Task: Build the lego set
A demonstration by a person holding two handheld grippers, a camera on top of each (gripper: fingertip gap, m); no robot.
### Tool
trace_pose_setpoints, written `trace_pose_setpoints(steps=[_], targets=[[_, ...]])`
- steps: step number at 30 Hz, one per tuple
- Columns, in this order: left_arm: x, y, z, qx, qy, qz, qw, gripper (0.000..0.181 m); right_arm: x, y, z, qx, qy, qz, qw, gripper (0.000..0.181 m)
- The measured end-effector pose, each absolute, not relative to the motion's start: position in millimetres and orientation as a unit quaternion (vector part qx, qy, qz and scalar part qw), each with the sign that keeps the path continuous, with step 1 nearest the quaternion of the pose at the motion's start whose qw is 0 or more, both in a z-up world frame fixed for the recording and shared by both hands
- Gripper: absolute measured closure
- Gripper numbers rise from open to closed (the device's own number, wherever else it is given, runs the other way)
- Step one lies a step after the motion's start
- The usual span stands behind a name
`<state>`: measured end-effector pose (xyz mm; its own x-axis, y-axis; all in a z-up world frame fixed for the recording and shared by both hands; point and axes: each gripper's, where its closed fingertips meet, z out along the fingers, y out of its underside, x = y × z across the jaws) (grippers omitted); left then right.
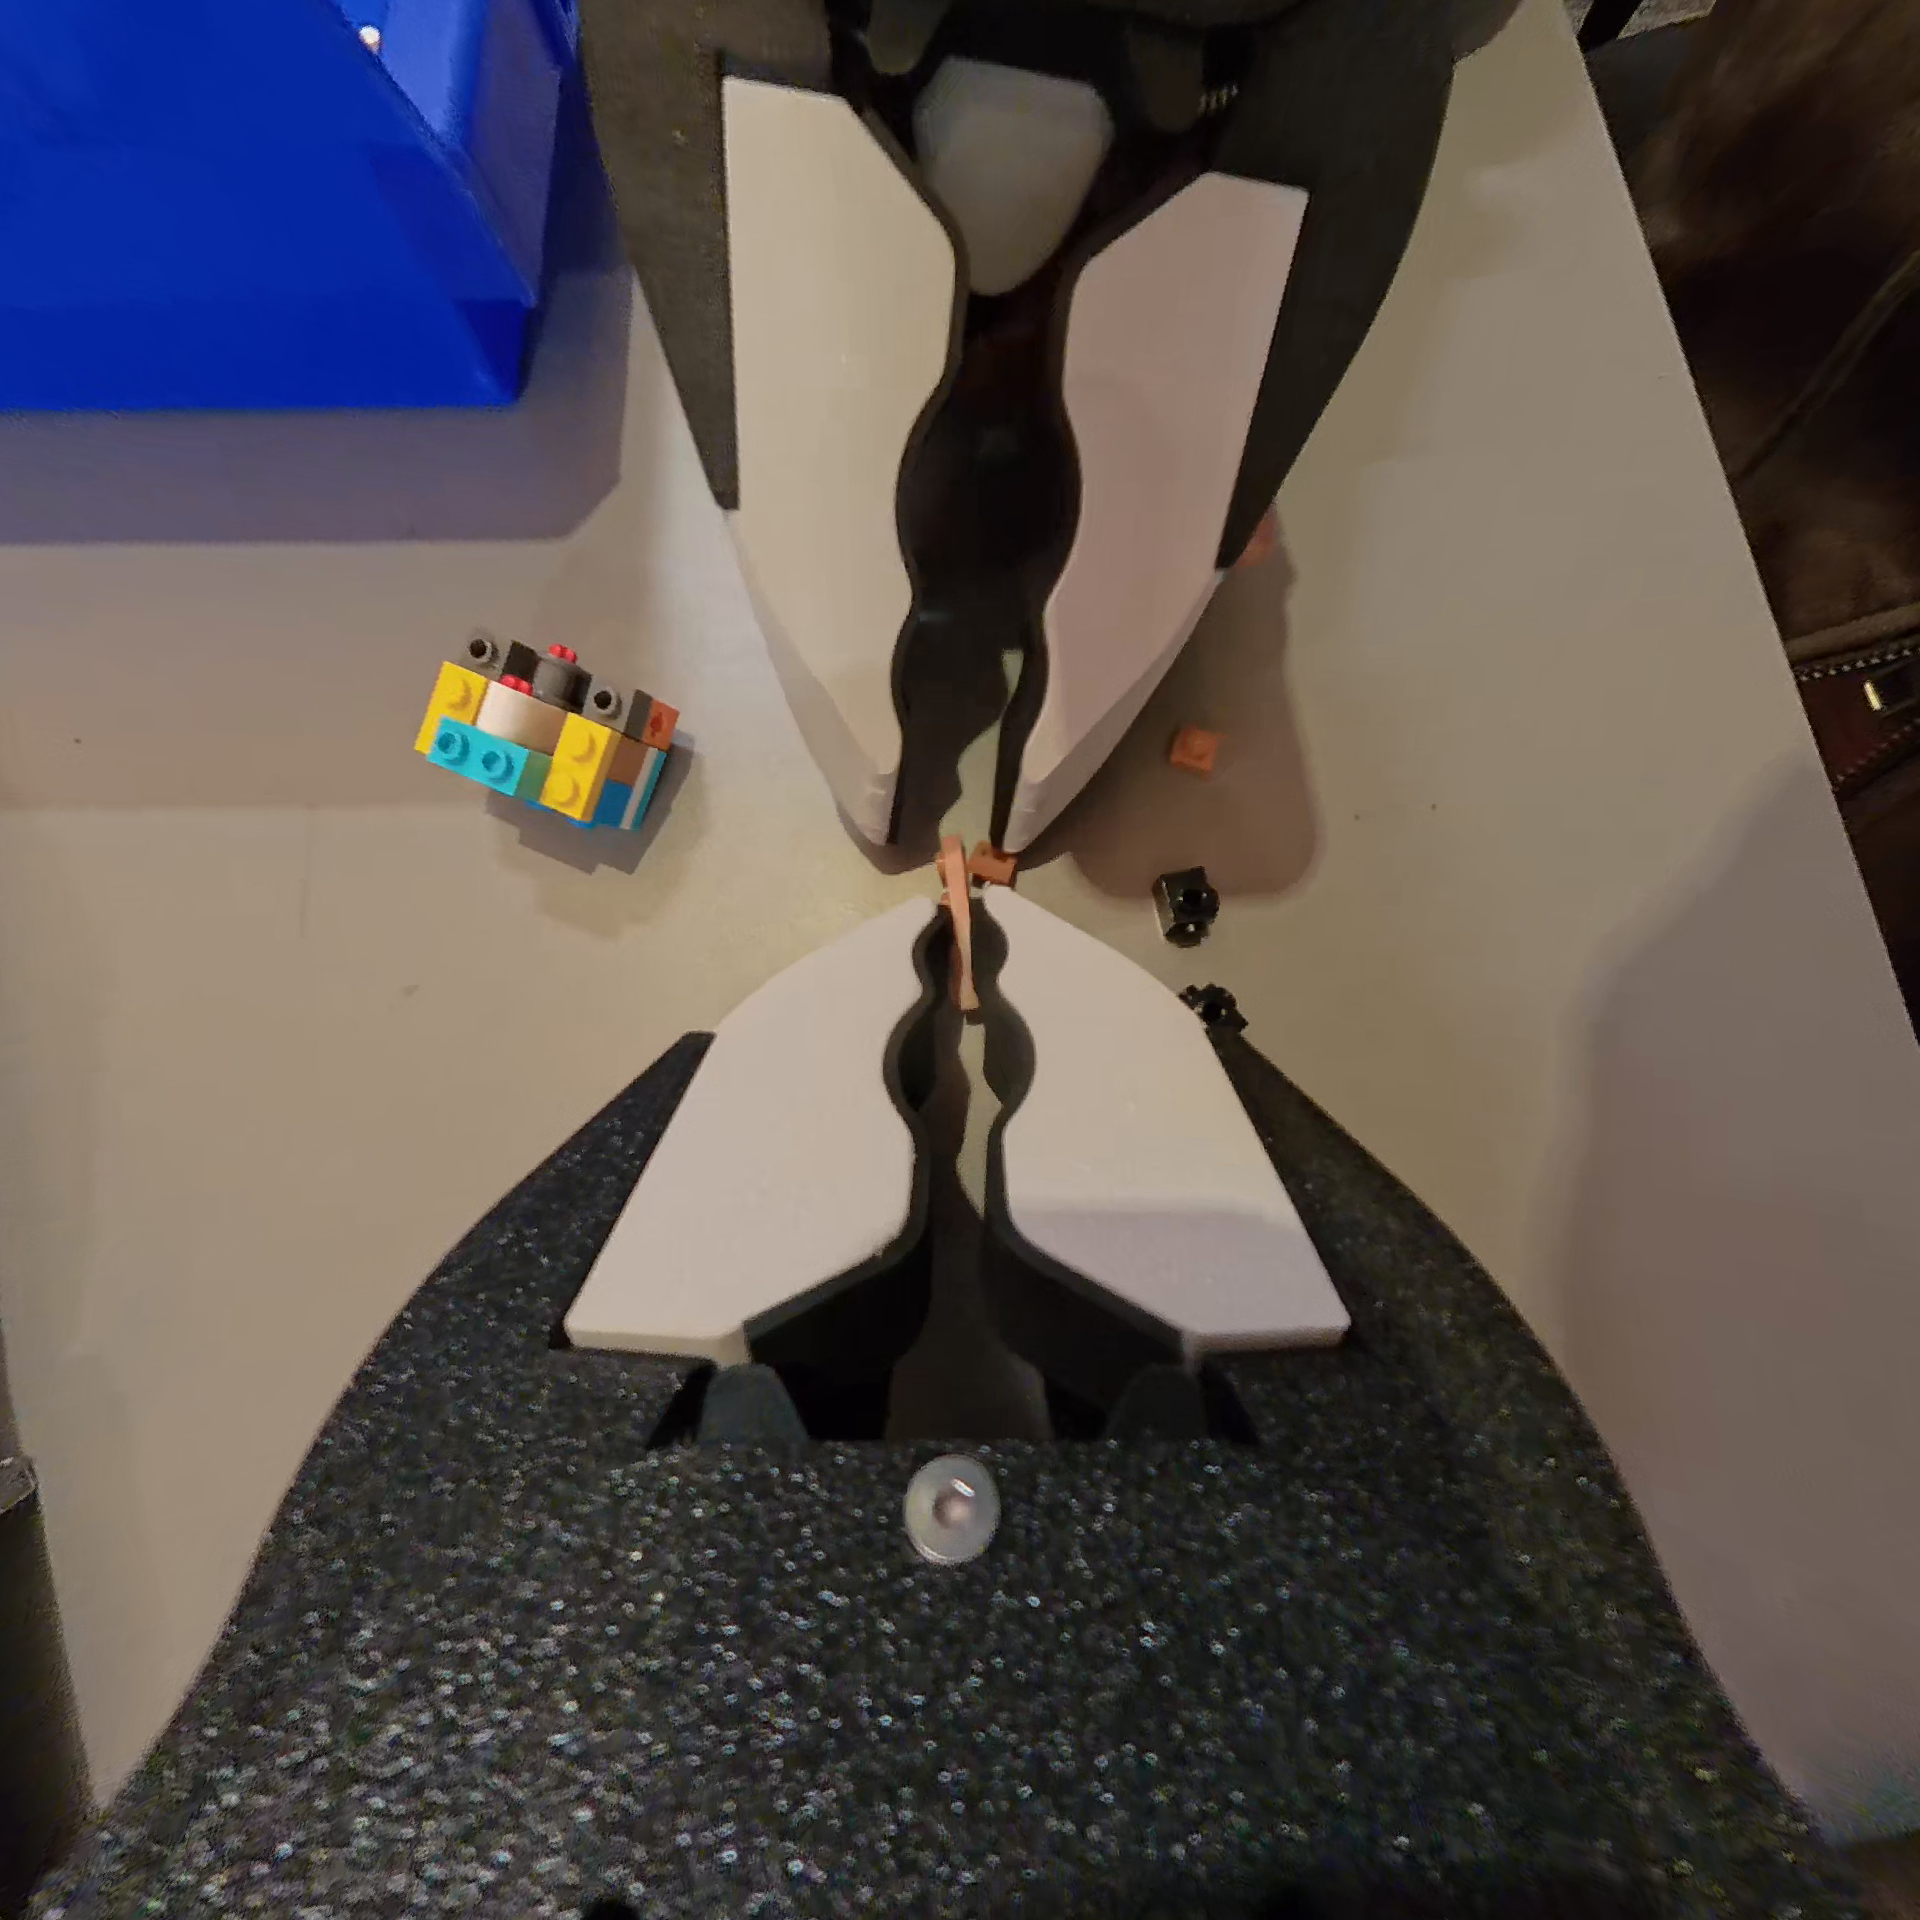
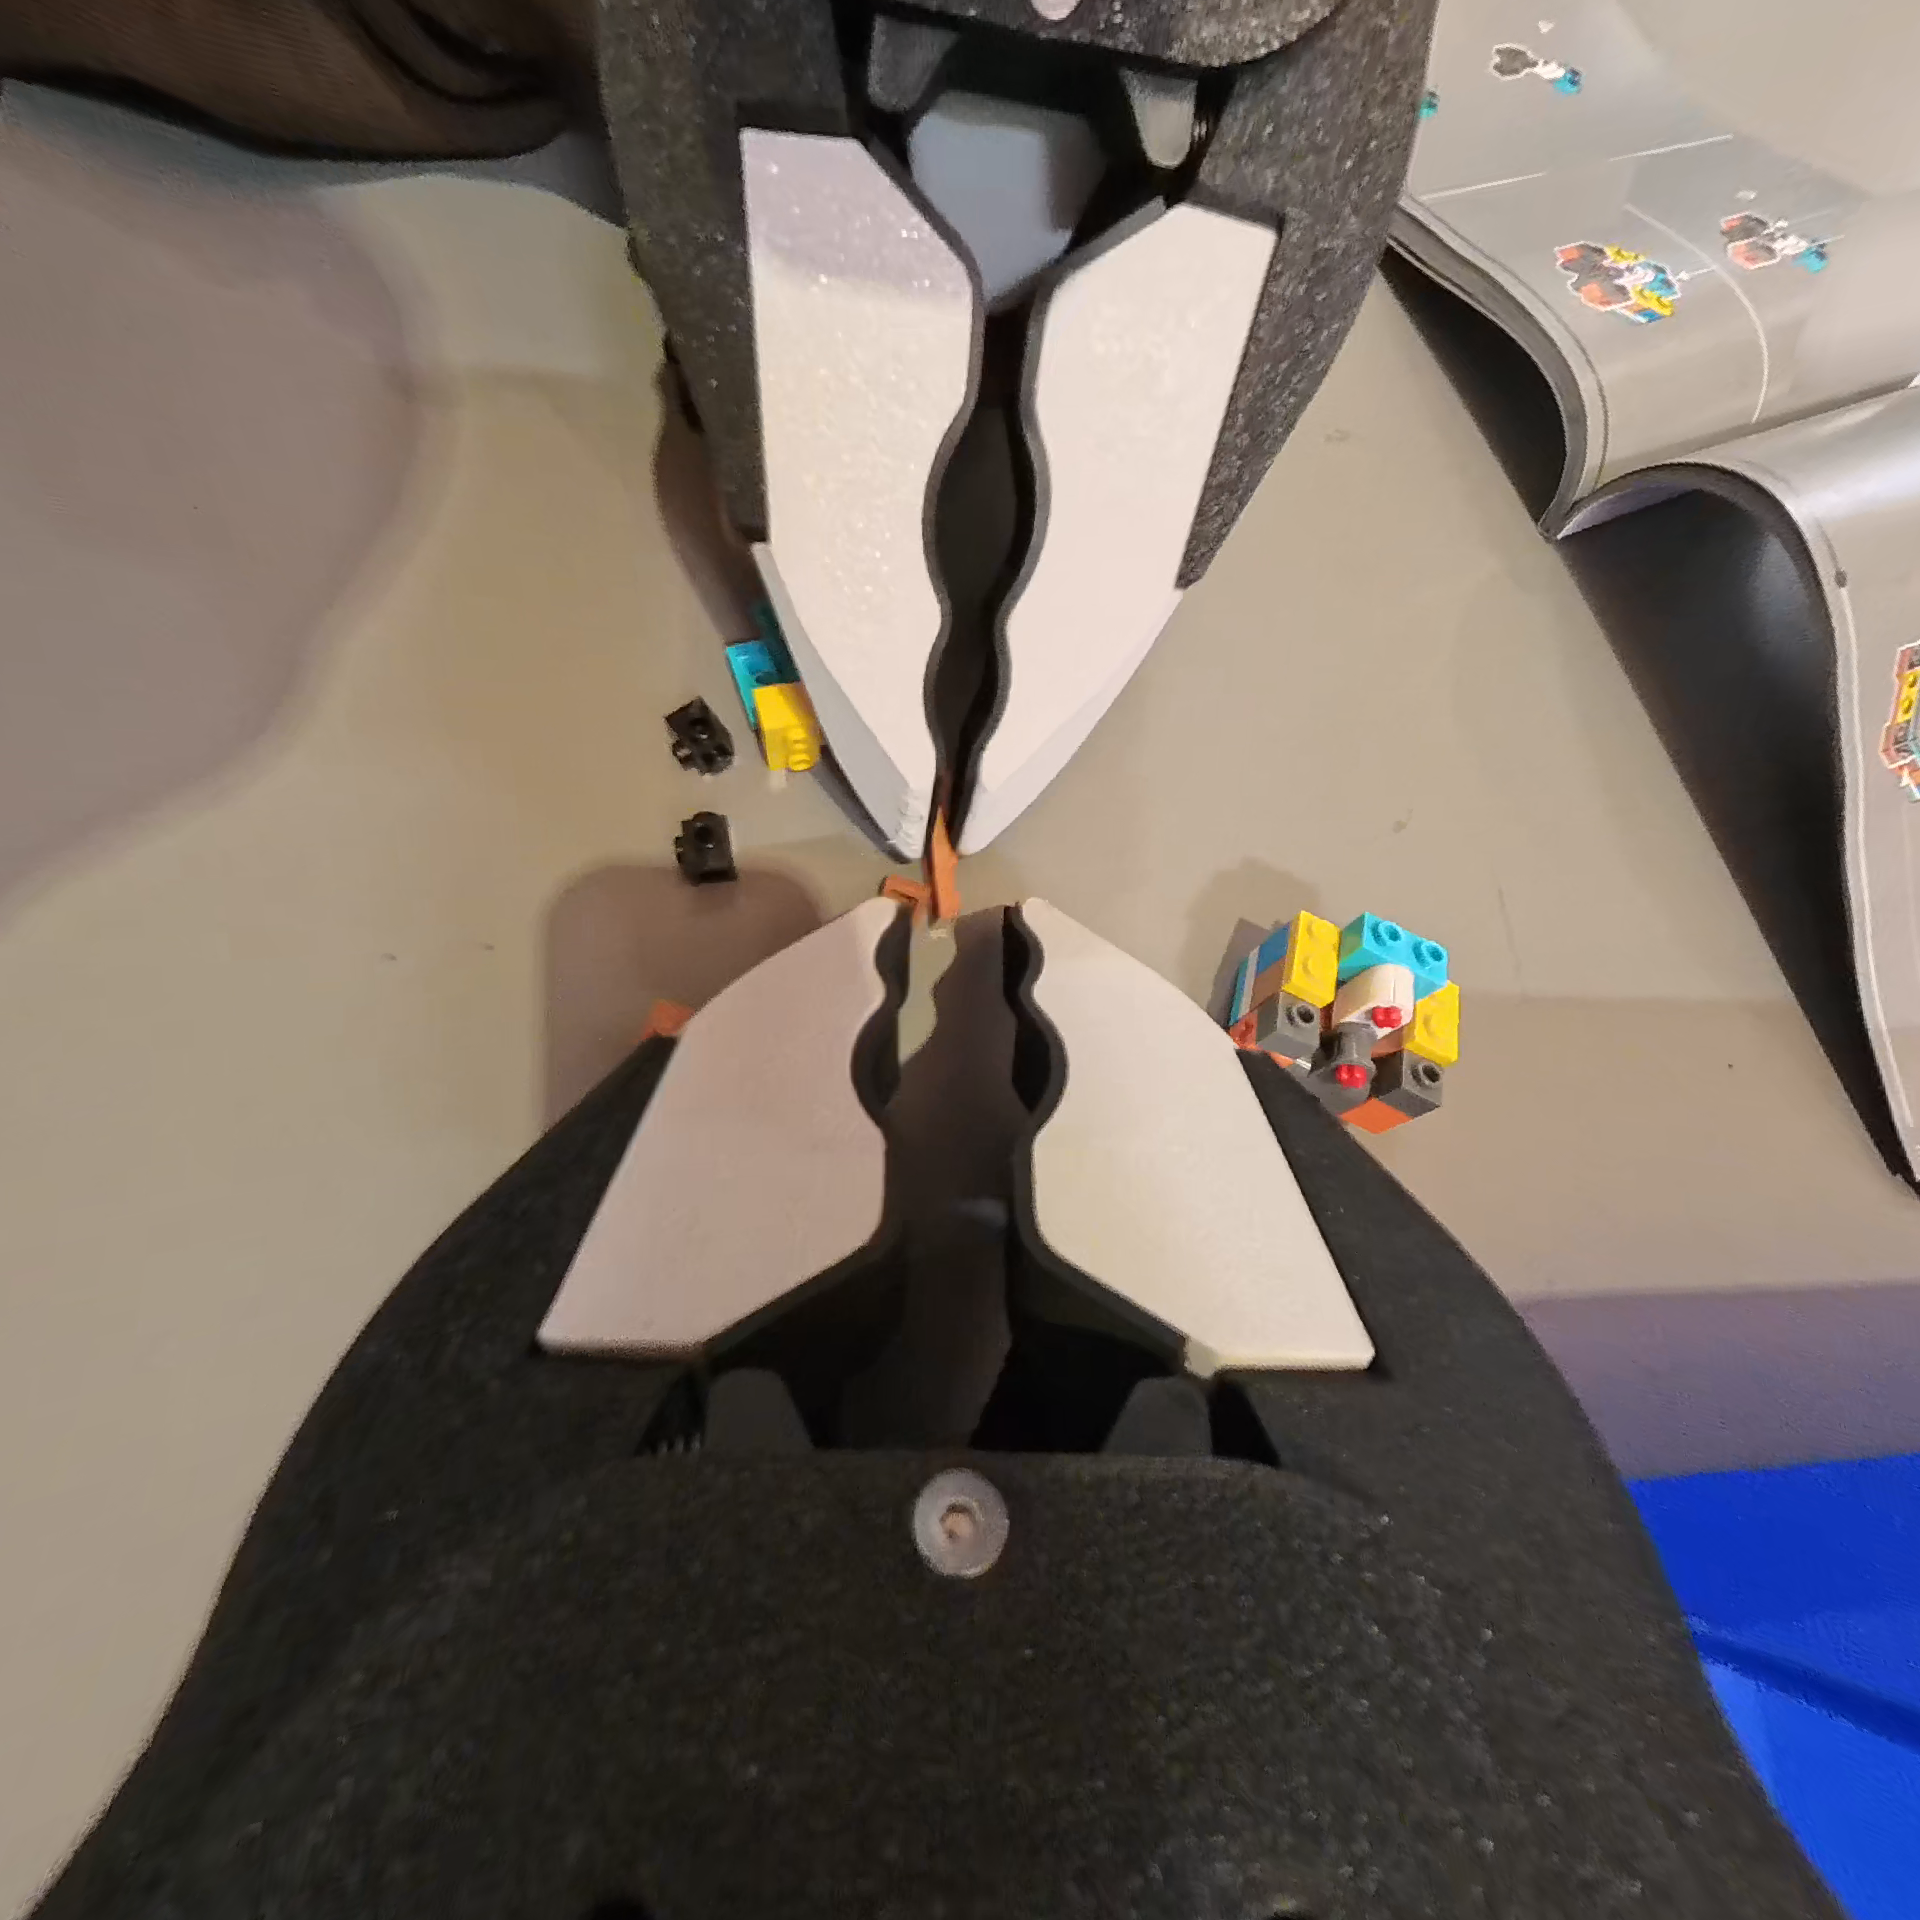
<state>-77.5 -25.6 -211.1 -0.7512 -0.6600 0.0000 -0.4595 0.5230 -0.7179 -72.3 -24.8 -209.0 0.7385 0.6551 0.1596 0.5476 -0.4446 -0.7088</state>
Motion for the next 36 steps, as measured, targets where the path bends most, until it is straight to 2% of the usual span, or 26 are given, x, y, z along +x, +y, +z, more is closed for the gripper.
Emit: trace_pose_setpoints(steps=[24,36], targets=[[-81,-27,-210,-0.356,0.845,-0.386,0.098,0.179,-72,-20,-206,-0.837,-0.362,0.021,0.409,0.161],[-73,-22,-197,-0.454,0.768,-0.451,0.034,0.178,-64,-14,-192,-0.834,-0.333,0.01,0.441,0.161]])
